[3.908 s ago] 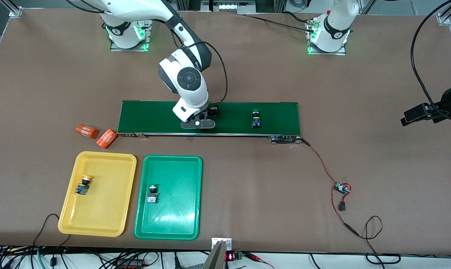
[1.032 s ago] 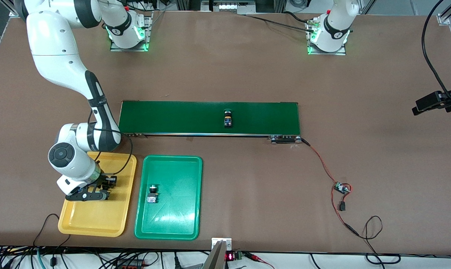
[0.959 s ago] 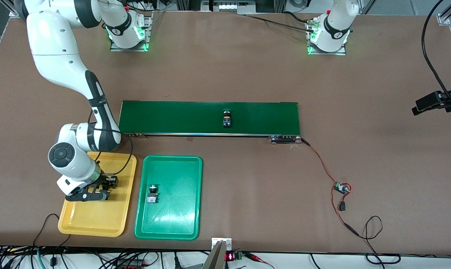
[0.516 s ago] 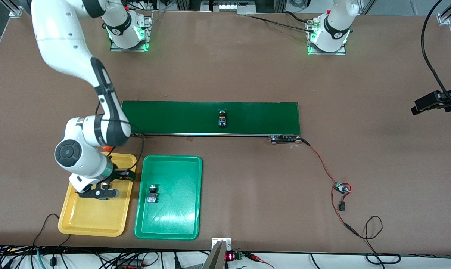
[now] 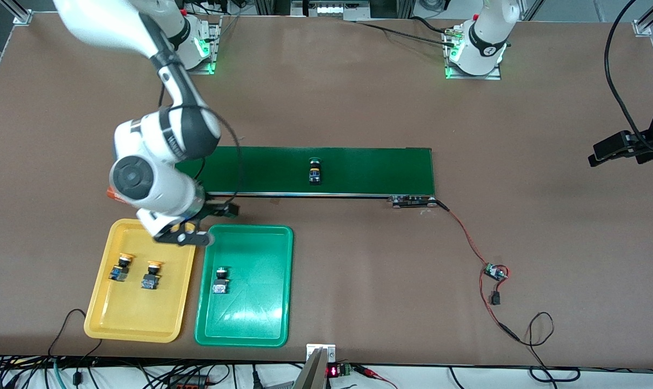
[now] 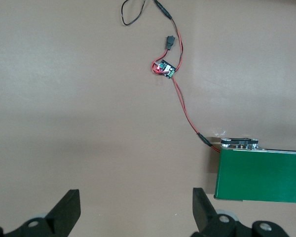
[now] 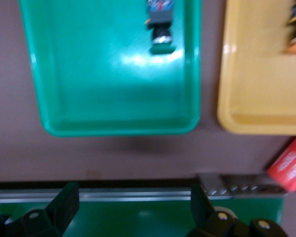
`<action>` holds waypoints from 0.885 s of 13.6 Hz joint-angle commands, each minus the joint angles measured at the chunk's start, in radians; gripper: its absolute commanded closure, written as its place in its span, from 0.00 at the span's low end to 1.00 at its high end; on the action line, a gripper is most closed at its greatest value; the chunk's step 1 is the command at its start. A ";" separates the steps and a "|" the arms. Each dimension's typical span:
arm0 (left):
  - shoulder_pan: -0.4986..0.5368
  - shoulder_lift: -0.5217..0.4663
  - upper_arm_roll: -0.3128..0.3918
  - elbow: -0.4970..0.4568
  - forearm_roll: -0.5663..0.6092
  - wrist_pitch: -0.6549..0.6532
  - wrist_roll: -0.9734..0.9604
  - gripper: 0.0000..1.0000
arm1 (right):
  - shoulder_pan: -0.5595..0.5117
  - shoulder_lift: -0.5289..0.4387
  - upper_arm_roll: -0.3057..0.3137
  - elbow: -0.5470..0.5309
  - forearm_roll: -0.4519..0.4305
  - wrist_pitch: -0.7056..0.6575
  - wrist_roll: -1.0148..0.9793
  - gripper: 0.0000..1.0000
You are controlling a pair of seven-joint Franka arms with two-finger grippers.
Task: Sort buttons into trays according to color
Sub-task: 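Move the right gripper to the belt and grasp the green-ringed button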
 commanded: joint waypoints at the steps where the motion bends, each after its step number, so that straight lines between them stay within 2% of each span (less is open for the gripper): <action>1: 0.017 -0.023 -0.018 -0.021 0.023 0.015 0.010 0.00 | -0.008 -0.120 0.091 -0.187 -0.021 0.098 0.076 0.00; 3: -0.018 -0.023 0.014 -0.023 0.023 0.035 0.010 0.00 | -0.011 -0.169 0.172 -0.276 -0.118 0.138 0.203 0.00; 6: -0.043 -0.038 0.040 -0.040 0.023 0.034 0.008 0.00 | -0.012 -0.200 0.260 -0.364 -0.182 0.222 0.396 0.00; 7: -0.066 -0.038 0.063 -0.041 0.023 0.035 0.008 0.00 | -0.011 -0.200 0.275 -0.382 -0.219 0.253 0.448 0.00; 12: -0.064 -0.039 0.060 -0.044 0.023 0.034 0.010 0.00 | -0.008 -0.188 0.315 -0.470 -0.307 0.391 0.583 0.00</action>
